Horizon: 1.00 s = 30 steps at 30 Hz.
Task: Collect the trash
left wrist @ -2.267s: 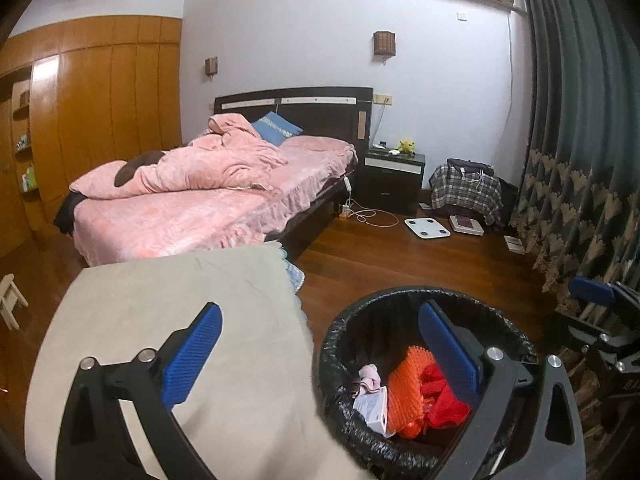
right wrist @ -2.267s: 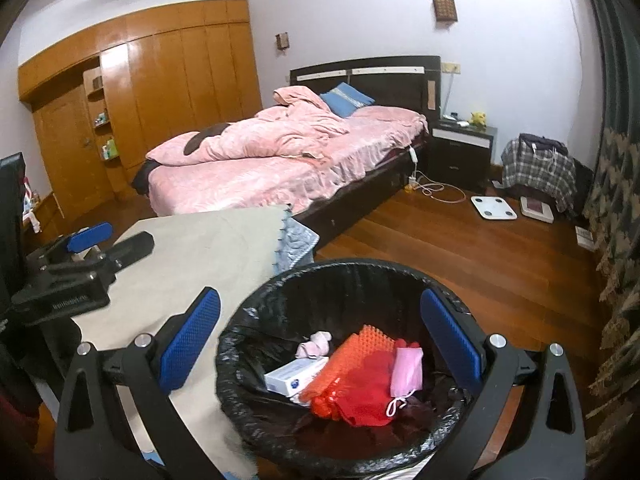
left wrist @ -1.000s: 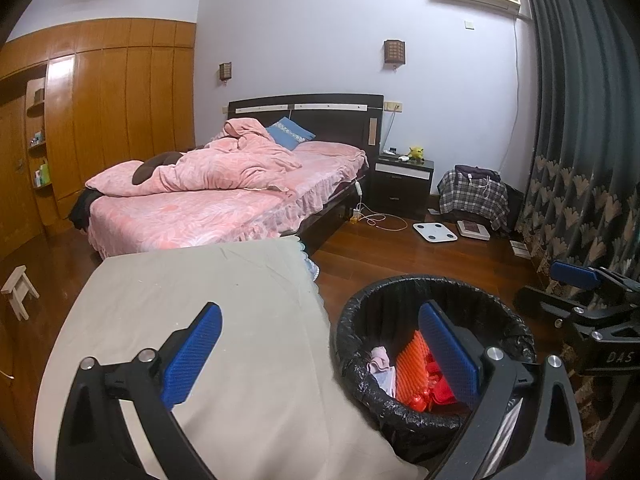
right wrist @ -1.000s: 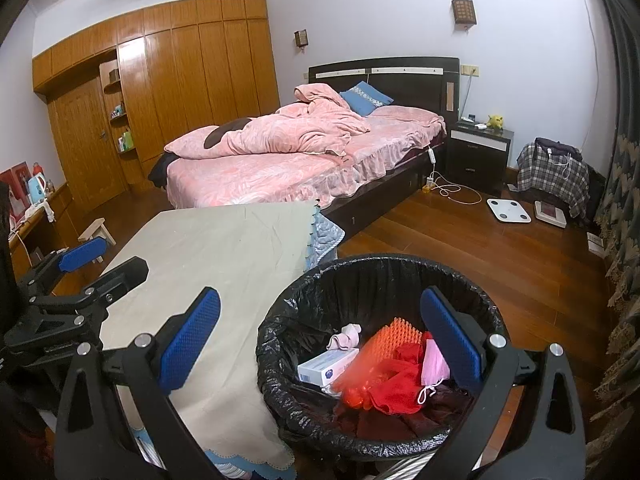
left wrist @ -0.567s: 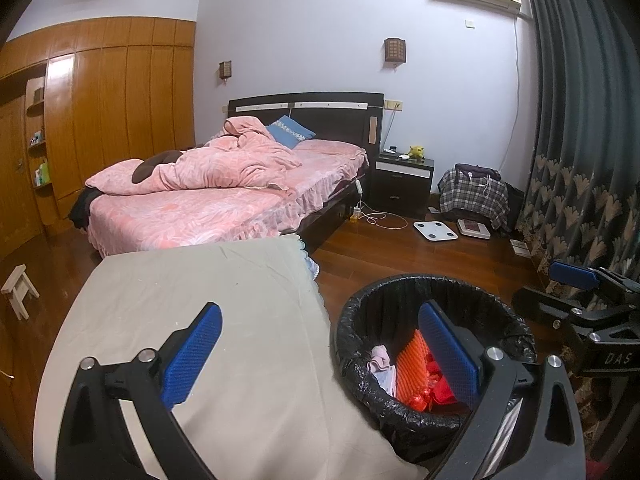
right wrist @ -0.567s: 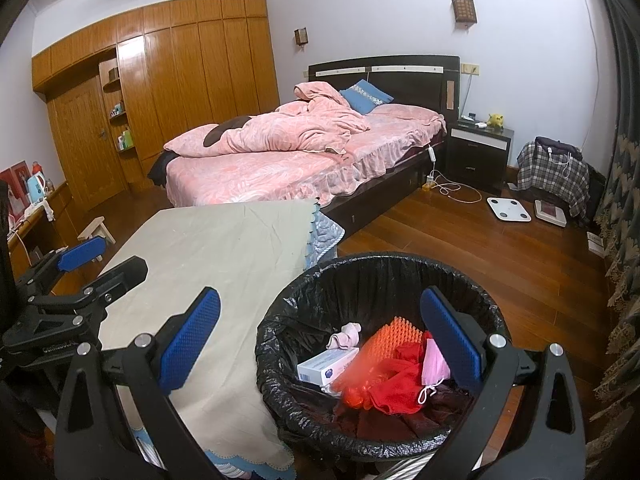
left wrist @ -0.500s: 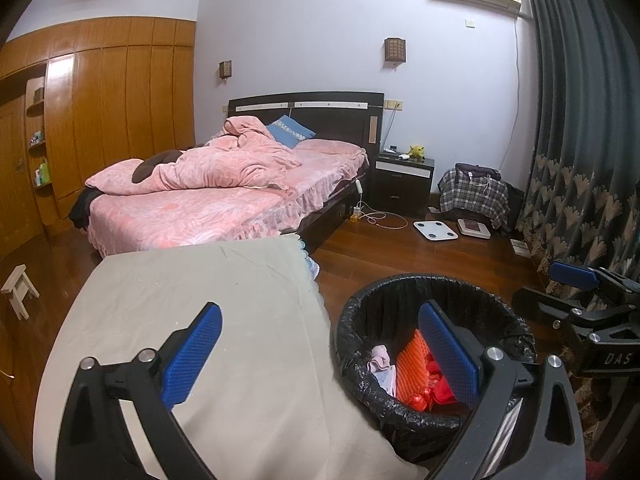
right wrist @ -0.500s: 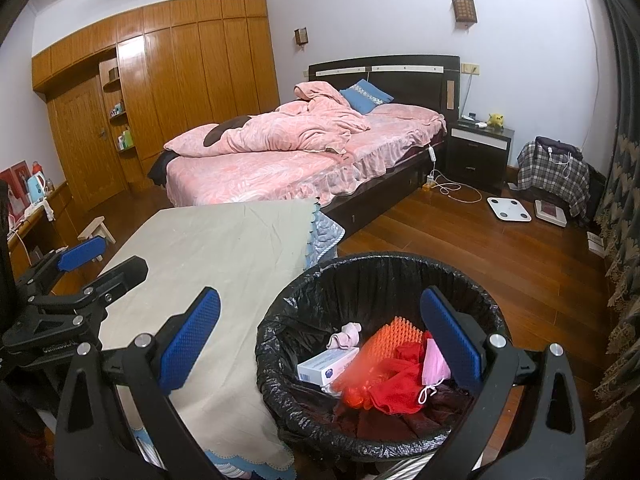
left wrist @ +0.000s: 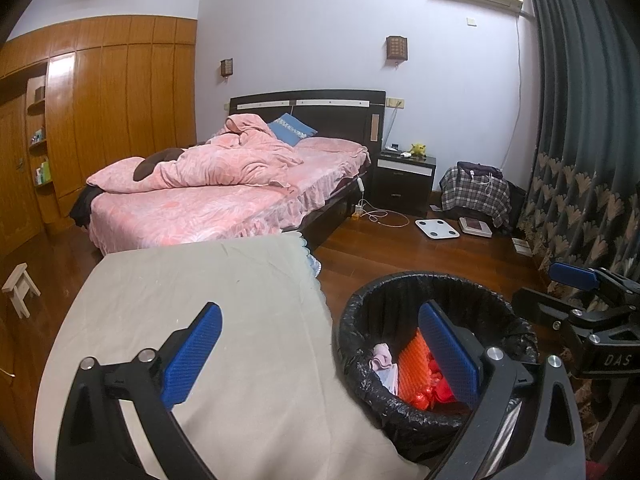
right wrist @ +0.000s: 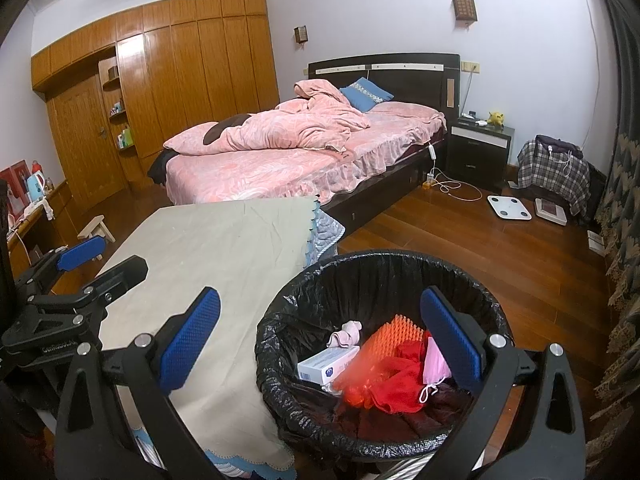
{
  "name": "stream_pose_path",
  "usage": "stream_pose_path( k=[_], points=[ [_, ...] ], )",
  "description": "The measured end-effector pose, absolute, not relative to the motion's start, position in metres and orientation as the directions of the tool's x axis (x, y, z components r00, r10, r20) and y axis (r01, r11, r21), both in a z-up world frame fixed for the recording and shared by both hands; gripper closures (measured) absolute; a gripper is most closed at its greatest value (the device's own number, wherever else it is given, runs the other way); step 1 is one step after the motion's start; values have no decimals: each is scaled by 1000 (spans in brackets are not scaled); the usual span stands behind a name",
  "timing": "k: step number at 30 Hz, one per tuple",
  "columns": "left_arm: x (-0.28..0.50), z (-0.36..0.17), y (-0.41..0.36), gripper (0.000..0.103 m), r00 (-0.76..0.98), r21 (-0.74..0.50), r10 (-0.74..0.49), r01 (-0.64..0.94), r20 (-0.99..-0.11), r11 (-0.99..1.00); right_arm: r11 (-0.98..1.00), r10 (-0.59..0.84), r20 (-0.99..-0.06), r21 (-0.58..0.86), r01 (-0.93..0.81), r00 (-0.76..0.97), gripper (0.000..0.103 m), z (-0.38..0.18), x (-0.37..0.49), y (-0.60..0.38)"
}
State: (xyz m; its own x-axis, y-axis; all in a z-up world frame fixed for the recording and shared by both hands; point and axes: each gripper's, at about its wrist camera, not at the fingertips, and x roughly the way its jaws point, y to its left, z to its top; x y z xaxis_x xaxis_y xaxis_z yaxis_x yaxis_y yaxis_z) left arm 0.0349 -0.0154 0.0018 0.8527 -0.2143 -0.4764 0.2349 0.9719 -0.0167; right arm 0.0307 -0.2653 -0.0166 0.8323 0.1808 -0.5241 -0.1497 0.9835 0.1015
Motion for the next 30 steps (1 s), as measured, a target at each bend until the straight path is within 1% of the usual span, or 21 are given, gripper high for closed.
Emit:
stream_pose_path(
  k=[30],
  points=[
    [38,1,-11,6,852,-18,-212,232,-478,972,983,181,-527,101,-150,830,6,-13,32,-264]
  ],
)
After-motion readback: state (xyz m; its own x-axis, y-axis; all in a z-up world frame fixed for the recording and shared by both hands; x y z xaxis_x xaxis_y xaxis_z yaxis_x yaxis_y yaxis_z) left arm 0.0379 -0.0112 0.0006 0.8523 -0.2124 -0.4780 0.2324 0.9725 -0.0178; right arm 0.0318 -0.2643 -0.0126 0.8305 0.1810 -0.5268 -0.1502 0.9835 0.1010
